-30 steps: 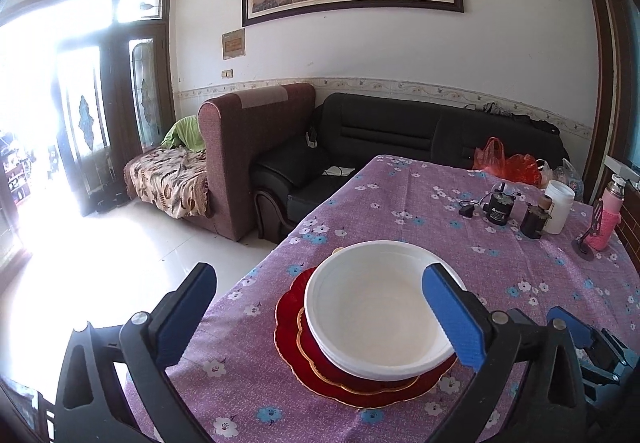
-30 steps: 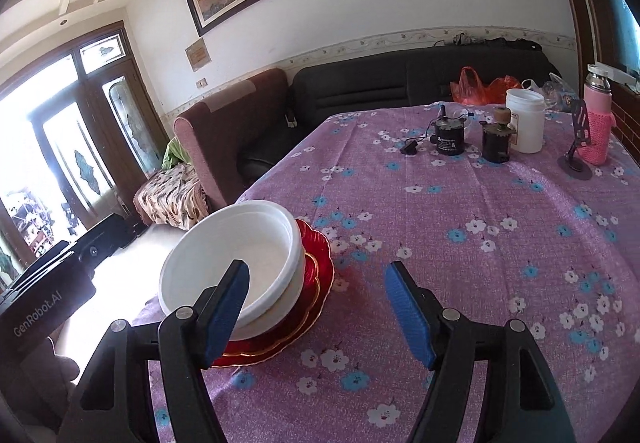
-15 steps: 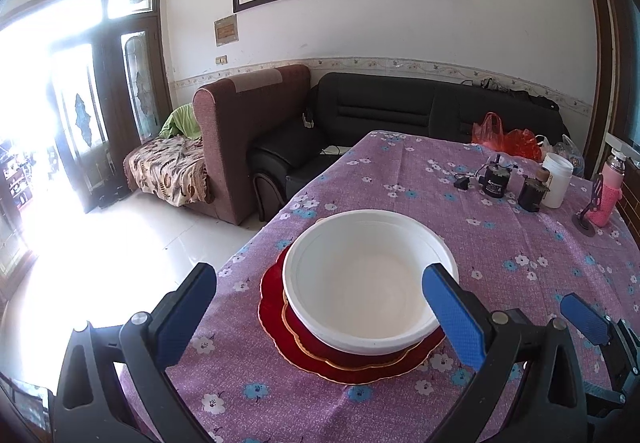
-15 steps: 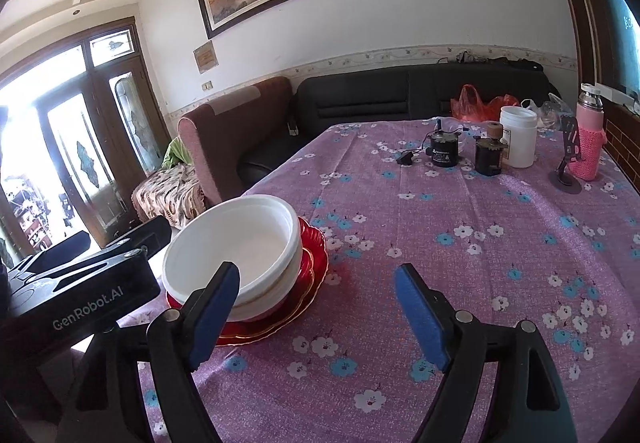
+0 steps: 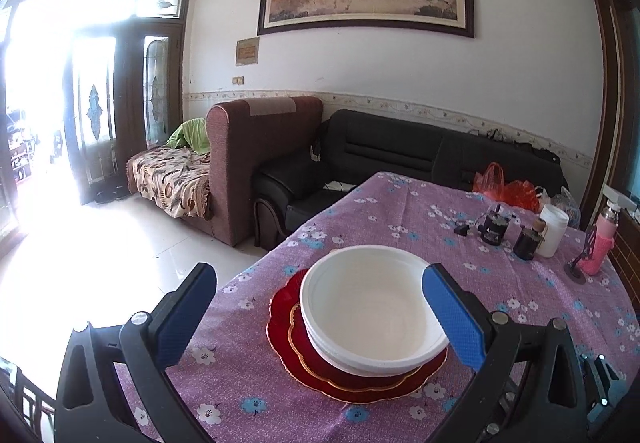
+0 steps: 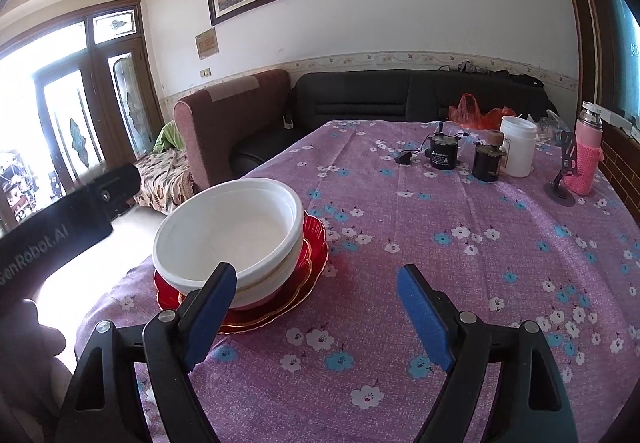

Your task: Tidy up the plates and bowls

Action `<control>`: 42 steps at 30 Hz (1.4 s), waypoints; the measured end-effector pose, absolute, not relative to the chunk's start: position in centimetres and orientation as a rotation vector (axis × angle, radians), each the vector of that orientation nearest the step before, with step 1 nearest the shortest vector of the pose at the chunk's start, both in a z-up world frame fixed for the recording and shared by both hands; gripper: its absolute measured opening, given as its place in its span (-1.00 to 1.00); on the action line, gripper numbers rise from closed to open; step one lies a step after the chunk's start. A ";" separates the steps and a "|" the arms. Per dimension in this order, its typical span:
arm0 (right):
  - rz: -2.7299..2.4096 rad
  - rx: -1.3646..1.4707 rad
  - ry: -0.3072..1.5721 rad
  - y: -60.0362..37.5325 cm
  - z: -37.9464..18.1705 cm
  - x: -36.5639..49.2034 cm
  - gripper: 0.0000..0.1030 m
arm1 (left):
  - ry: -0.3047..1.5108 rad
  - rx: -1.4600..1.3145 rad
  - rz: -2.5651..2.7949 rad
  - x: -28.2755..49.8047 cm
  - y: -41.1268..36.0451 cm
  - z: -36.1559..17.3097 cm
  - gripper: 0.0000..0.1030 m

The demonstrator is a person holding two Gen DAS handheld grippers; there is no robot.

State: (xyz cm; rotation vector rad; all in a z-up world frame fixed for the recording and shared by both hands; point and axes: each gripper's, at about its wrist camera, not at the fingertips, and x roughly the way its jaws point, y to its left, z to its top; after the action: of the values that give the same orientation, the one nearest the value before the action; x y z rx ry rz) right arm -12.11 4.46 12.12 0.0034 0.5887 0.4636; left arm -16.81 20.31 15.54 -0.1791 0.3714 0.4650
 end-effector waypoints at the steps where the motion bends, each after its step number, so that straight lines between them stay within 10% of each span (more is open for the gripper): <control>1: 0.462 -0.005 0.590 4.7 12.0 -12.1 0.68 | 0.356 -0.194 0.468 -17.1 20.7 15.6 1.00; 42: 0.511 -0.095 0.599 8.2 11.4 -12.7 0.71 | 0.291 -0.241 0.467 -19.1 22.3 17.0 1.00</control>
State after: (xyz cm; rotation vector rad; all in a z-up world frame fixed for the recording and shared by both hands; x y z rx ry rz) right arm -12.66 8.23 11.40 -0.0954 0.5991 0.5109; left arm -19.07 22.28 17.05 -0.2410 0.2905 0.4674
